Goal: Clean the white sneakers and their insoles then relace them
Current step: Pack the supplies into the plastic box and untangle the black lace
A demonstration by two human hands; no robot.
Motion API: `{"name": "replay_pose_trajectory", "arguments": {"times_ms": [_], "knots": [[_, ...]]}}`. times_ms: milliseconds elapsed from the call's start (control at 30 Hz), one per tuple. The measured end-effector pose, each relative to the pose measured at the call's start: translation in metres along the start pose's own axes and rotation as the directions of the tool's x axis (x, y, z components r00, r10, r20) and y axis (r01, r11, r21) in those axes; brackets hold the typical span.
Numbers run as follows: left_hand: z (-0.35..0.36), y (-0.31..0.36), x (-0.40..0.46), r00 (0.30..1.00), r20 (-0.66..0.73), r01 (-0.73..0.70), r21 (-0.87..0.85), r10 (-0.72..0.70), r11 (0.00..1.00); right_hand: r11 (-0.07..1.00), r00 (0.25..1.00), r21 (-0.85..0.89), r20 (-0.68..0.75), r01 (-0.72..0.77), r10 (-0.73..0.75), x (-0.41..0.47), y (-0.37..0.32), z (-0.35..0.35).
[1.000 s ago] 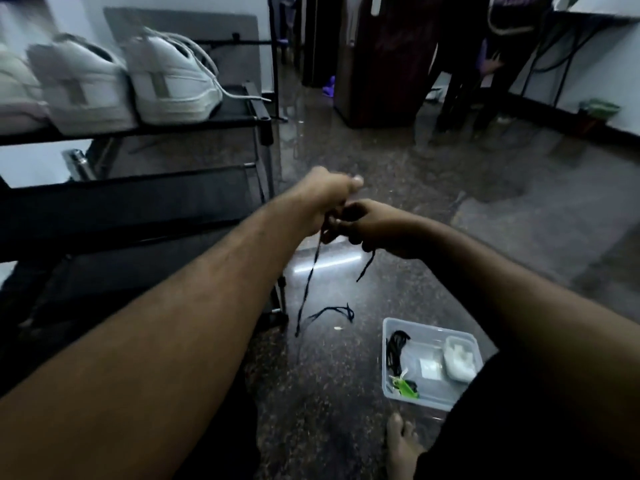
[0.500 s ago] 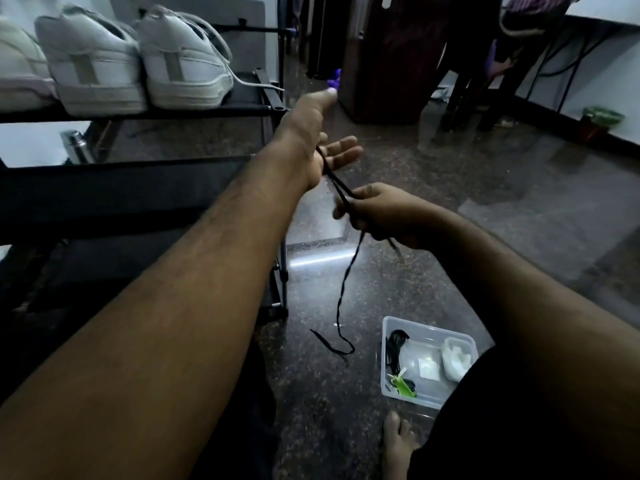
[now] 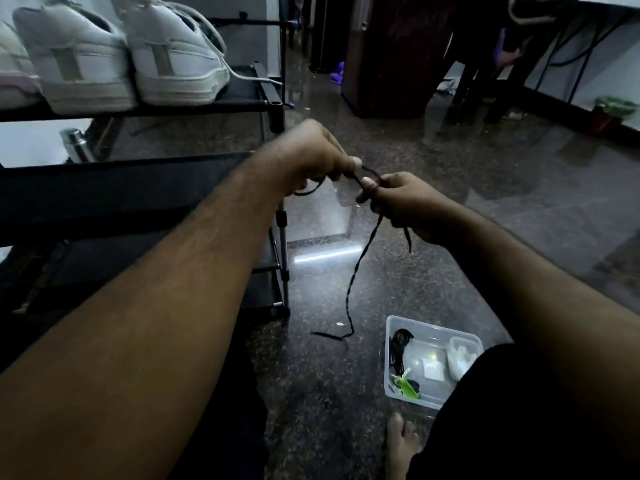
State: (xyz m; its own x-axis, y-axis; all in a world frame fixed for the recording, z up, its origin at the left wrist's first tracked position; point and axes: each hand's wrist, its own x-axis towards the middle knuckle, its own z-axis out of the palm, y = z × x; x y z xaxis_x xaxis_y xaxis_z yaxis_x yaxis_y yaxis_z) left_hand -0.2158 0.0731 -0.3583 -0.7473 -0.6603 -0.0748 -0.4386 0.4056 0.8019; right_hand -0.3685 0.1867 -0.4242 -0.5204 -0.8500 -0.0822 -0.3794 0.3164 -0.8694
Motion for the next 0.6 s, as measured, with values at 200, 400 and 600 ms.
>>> {"name": "replay_pose_trajectory", "arguments": {"times_ms": [200, 400, 600], "knots": [[0.008, 0.002, 0.004, 0.994, -0.077, 0.054, -0.319, -0.082, 0.946, 0.998, 0.997, -0.051, 0.065, -0.041, 0.045, 0.003, 0.008, -0.001], [0.012, 0.006, 0.005, 0.986, 0.137, 0.163, -0.682, -0.094, 0.713, 0.998, 0.999, -0.065, 0.049, -0.01, 0.013, 0.005, 0.013, -0.004], [0.017, 0.001, 0.002, 0.962, 0.246, 0.092, 0.099, -0.114, 0.991, 0.997, 0.998, 0.036, 0.011, 0.065, -0.065, 0.005, 0.011, -0.007]]}}
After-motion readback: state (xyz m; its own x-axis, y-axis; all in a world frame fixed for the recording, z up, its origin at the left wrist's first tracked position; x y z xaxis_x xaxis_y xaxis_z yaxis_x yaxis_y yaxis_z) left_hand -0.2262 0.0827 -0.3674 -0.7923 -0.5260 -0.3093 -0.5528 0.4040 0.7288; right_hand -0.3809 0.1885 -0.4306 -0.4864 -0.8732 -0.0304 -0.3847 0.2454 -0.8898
